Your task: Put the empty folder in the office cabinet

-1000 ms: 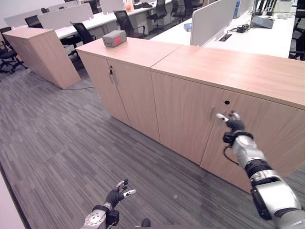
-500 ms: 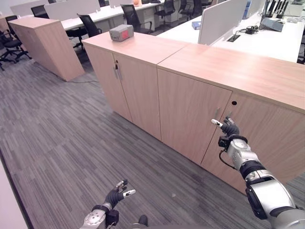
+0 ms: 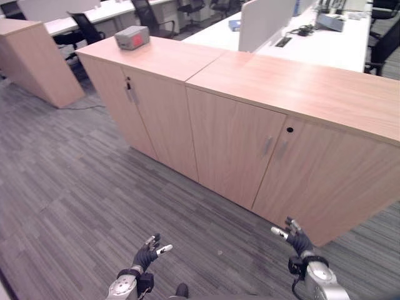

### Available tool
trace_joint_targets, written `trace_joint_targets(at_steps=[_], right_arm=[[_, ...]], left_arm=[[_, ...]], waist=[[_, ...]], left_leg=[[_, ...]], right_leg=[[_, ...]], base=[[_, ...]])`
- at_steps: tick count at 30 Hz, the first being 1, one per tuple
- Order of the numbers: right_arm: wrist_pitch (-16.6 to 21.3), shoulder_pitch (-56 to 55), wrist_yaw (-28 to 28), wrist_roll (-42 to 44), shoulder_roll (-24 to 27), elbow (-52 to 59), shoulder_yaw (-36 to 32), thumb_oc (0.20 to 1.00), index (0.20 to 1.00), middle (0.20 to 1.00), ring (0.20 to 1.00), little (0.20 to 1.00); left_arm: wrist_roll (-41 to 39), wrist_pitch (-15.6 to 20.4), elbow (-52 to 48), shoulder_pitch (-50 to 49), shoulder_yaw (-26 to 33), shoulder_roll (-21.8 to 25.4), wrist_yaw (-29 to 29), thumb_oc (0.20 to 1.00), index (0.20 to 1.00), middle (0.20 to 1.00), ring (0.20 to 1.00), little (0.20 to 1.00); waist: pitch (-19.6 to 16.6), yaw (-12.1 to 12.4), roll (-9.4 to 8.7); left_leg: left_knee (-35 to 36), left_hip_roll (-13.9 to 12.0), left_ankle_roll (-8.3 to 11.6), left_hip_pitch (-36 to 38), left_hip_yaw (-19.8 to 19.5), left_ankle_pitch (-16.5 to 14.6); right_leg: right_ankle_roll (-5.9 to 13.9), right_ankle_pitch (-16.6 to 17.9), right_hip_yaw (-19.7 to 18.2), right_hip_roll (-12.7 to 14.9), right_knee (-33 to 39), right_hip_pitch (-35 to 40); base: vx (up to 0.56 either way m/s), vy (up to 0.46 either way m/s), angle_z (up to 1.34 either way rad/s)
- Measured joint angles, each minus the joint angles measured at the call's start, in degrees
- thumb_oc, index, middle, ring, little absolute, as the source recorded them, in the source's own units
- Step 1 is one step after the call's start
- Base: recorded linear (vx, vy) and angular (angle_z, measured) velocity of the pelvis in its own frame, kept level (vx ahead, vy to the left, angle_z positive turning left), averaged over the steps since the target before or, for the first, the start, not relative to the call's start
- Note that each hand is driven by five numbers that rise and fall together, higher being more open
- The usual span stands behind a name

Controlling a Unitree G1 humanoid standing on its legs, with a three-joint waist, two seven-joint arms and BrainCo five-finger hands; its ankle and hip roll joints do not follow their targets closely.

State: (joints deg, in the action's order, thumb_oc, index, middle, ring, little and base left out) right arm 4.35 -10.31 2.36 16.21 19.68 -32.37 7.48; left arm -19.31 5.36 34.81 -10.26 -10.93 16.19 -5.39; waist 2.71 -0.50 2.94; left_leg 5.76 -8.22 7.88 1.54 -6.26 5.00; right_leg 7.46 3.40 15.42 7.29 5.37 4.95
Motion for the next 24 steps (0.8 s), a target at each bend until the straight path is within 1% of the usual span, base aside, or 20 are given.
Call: trace_joint_targets(at_steps=[1, 2, 3, 4, 6, 7, 8, 10, 11, 12, 13, 15, 17, 18, 19, 20, 21, 22, 23, 24], right_arm=[[0.0, 0.0, -0.2, 0.0, 0.0, -0.4, 0.1, 1.0, 1.0, 1.0, 1.0, 1.0], [0.1, 0.0, -0.5, -1.8, -0.6, -3.0, 0.1, 1.0, 1.0, 1.0, 1.0, 1.0], [-0.2, 1.3, -0.7, -2.7, -0.7, -6.8, 0.9, 1.0, 1.0, 1.0, 1.0, 1.0], [-0.2, 1.1, -0.7, -3.6, -0.8, -8.0, 1.1, 1.0, 1.0, 1.0, 1.0, 1.0], [-0.8, 1.8, -0.9, -4.5, -0.9, -10.6, 1.3, 1.0, 1.0, 1.0, 1.0, 1.0], [-0.8, 1.5, -0.9, -4.5, -1.1, -10.8, 1.3, 1.0, 1.0, 1.0, 1.0, 1.0], [-0.8, 2.3, -1.1, -4.5, -1.6, -13.0, 1.3, 1.0, 1.0, 1.0, 1.0, 1.0], [-0.9, 2.2, -1.1, -4.5, -1.8, -13.2, 1.3, 1.0, 1.0, 1.0, 1.0, 1.0], [-1.2, 2.6, -1.1, -4.5, -1.7, -13.6, 1.2, 1.0, 1.0, 1.0, 1.0, 1.0], [-1.3, 2.3, -1.1, -4.5, -1.8, -13.6, 1.2, 1.0, 1.0, 1.0, 1.0, 1.0], [-1.3, 2.1, -1.1, -4.5, -1.9, -13.9, 1.2, 1.0, 1.0, 1.0, 1.0, 1.0], [-1.3, 2.1, -1.0, -4.4, -2.3, -15.8, 0.8, 1.0, 1.0, 1.0, 1.0, 1.0], [-1.3, 2.8, -0.9, -4.4, -2.3, -15.9, 0.7, 1.0, 1.0, 1.0, 1.0, 1.0], [-1.3, 3.2, -0.7, -4.3, -2.7, -15.9, 0.8, 1.0, 1.0, 1.0, 1.0, 1.0], [-1.3, 3.7, -0.3, -4.0, -2.9, -16.0, 0.8, 1.0, 1.0, 1.0, 1.0, 1.0], [-1.2, 4.5, -0.1, -3.9, -3.0, -16.1, 0.7, 1.0, 1.0, 1.0, 1.0, 1.0], [-1.3, 5.9, -0.1, -3.9, -3.3, -16.7, 1.2, 1.0, 1.0, 1.0, 1.0, 1.0], [-1.2, 6.5, -0.1, -3.9, -3.4, -17.1, 1.2, 1.0, 1.0, 1.0, 1.0, 1.0], [-1.3, 6.7, 0.0, -3.9, -3.3, -17.1, 1.2, 1.0, 1.0, 1.0, 1.0, 1.0], [-1.2, 6.6, -0.2, -3.9, -3.4, -17.1, 1.2, 1.0, 1.0, 1.0, 1.0, 1.0]], left_arm=[[0.0, 0.0, 0.1, 0.0, 0.0, -0.1, 0.1, 1.0, 1.0, 1.0, 1.0, 1.0], [0.0, 0.0, 0.1, 0.1, 0.0, -0.1, 0.2, 1.0, 1.0, 1.0, 1.0, 1.0], [0.0, 0.0, 0.3, -0.3, 0.1, 0.0, 0.3, 1.0, 1.0, 1.0, 1.0, 1.0], [0.0, 0.0, 0.4, -0.3, 0.1, 0.0, 0.3, 1.0, 1.0, 1.0, 1.0, 1.0], [0.0, 0.0, 1.1, -0.3, 0.1, 0.1, 0.3, 1.0, 1.0, 1.0, 1.0, 1.0], [0.0, 0.0, 1.1, -0.1, 0.1, 0.2, 0.4, 1.0, 1.0, 1.0, 1.0, 1.0], [0.0, 0.0, 1.1, -0.3, 0.1, 0.4, 0.4, 1.0, 1.0, 1.0, 1.0, 1.0], [0.1, 0.0, 1.3, -0.3, 0.1, 0.5, 0.3, 1.0, 1.0, 1.0, 1.0, 1.0], [0.1, 0.0, 1.5, 0.2, 0.0, 0.5, 0.1, 1.0, 1.0, 1.0, 1.0, 1.0], [0.1, 0.0, 1.5, 0.5, 0.0, 0.6, 0.1, 1.0, 1.0, 1.0, 1.0, 1.0], [0.1, 0.0, 1.6, 0.9, 0.0, 0.8, 0.0, 1.0, 1.0, 1.0, 1.0, 1.0], [0.6, 0.1, 1.7, 1.8, -0.6, 1.4, -0.2, 1.0, 1.0, 1.0, 1.0, 1.0], [0.7, 0.2, 1.8, 2.3, -0.9, 1.5, -0.2, 1.0, 1.0, 1.0, 1.0, 1.0], [0.7, 0.1, 2.2, 2.9, -1.2, 1.7, -0.2, 1.0, 1.0, 1.0, 1.0, 1.0], [0.8, 0.0, 2.5, 3.9, -1.3, 1.7, -0.2, 1.0, 1.0, 1.0, 1.0, 1.0], [0.7, 0.0, 2.5, 4.5, -1.7, 1.8, -0.2, 1.0, 1.0, 1.0, 1.0, 1.0], [0.8, 0.1, 2.5, 5.2, -2.2, 2.5, -0.4, 1.0, 1.0, 1.0, 1.0, 1.0], [1.3, 0.0, 3.0, 5.1, -2.1, 2.0, -0.3, 1.0, 1.0, 1.0, 1.0, 1.0], [1.8, -0.1, 3.2, 5.2, -2.0, 1.5, -0.2, 1.0, 1.0, 1.0, 1.0, 1.0], [1.9, 0.1, 3.0, 4.7, -2.3, 1.7, -0.5, 1.0, 1.0, 1.0, 1.0, 1.0]], waist=[[0.0, -0.1, 0.0], [0.1, -0.6, -0.48], [-0.1, 0.0, -0.68], [0.0, -0.5, -0.88], [-0.4, -0.5, -1.08], [-0.3, -1.5, -1.64], [-0.3, -1.7, -2.06], [-0.4, -2.4, -2.45], [-0.3, -2.2, -2.57], [-0.3, -2.5, -2.96], [-0.5, -2.9, -3.21], [-0.8, -4.2, -4.37], [-0.3, -4.7, -4.43], [0.1, -5.5, -4.83], [0.6, -5.4, -5.3], [1.4, -5.1, -5.17], [2.0, -4.9, -5.61], [2.3, -4.8, -3.99], [2.3, -3.9, -2.76], [1.7, -2.2, -1.59]], left_leg=[[0.0, 0.0, -0.04, 0.0, 0.4, 0.0], [0.0, 0.0, -0.12, 0.7, 1.6, -0.1], [0.0, -0.1, -0.35, 1.4, 3.3, -0.4], [0.0, 0.0, -0.36, 1.7, 4.1, -0.5], [0.0, 0.1, -0.86, 1.9, 6.0, -1.3], [0.0, 0.4, -0.8, 2.3, 6.4, -1.2], [0.0, 0.5, -0.74, 3.3, 8.5, -1.2], [0.0, 0.8, -0.78, 4.1, 10.6, -1.8], [0.0, 1.0, -1.16, 5.1, 12.7, -2.4], [0.0, 1.2, -1.21, 5.4, 13.7, -2.5], [0.0, 1.4, -1.33, 5.7, 14.1, -2.6], [0.0, 2.0, -1.61, 5.8, 15.7, -2.7], [0.0, 2.4, -2.17, 5.7, 17.1, -2.5], [-0.4, 3.5, -2.59, 5.5, 18.0, -2.4], [-1.4, 4.0, -3.4, 4.6, 18.5, -2.7], [-1.0, 3.8, -3.66, 4.5, 19.0, -2.8], [-0.1, 4.3, -3.91, 4.9, 20.2, -2.5], [0.0, 3.2, -5.13, 4.5, 22.5, -1.7], [0.0, 2.1, -5.18, 4.3, 23.0, -1.8], [-0.1, 0.4, -4.66, 3.3, 23.0, -2.2]], right_leg=[[0.05, 0.1, -0.4, 0.0, 0.0, 0.0], [0.1, 0.4, -1.7, 0.1, -0.1, -0.6], [0.13, 0.7, -3.3, 0.1, -0.2, -0.8], [0.21, 0.9, -3.9, 0.2, -0.1, -1.2], [0.37, 1.6, -6.0, 0.4, 0.0, -1.9], [0.41, 1.7, -6.3, 0.6, 0.0, -2.3], [0.66, 2.1, -8.0, 0.6, -0.3, -2.6], [0.61, 2.3, -10.1, 0.9, 0.0, -3.2], [0.92, 2.5, -9.9, 1.7, 0.0, -3.6], [1.31, 2.8, -9.9, 2.0, 0.0, -3.8], [1.57, 3.3, -9.9, 2.3, 0.0, -3.9], [2.02, 3.8, -10.8, 2.7, -1.5, -5.4], [2.28, 3.9, -12.2, 3.2, -3.8, -7.1], [2.16, 5.0, -13.0, 3.2, -4.4, -8.1], [0.85, 6.4, -12.9, 3.4, -5.2, -9.4], [1.89, 7.2, -12.9, 3.5, -5.7, -10.2], [3.49, 6.8, -11.5, 4.2, -5.1, -10.9], [2.32, 4.2, -8.7, 4.7, -5.0, -11.1], [1.12, 2.3, -7.2, 4.1, -9.8, -13.0], [3.16, -2.5, -6.9, 3.3, -20.7, -14.6]], base=[[-0.02, 0.074, -0.52], [-0.04, 0.119, -0.57], [-0.03, 0.1, -0.64], [-0.02, 0.073, -0.59], [-0.04, 0.08, -0.51], [-0.06, 0.171, -0.57], [-0.03, 0.114, -0.53], [-0.02, 0.094, -0.76], [-0.02, 0.107, -0.78], [-0.05, 0.092, -0.66], [-0.12, 0.068, -0.33], [-0.14, 0.037, -0.36], [-0.15, 0.07, -0.39], [-0.23, 0.172, -0.38], [-0.23, 0.172, -0.43], [-0.16, 0.099, -0.51], [-0.11, 0.017, -0.53], [-0.1, -0.033, -0.56], [0.03, -0.133, -0.49], [0.05, -0.143, -0.32]])
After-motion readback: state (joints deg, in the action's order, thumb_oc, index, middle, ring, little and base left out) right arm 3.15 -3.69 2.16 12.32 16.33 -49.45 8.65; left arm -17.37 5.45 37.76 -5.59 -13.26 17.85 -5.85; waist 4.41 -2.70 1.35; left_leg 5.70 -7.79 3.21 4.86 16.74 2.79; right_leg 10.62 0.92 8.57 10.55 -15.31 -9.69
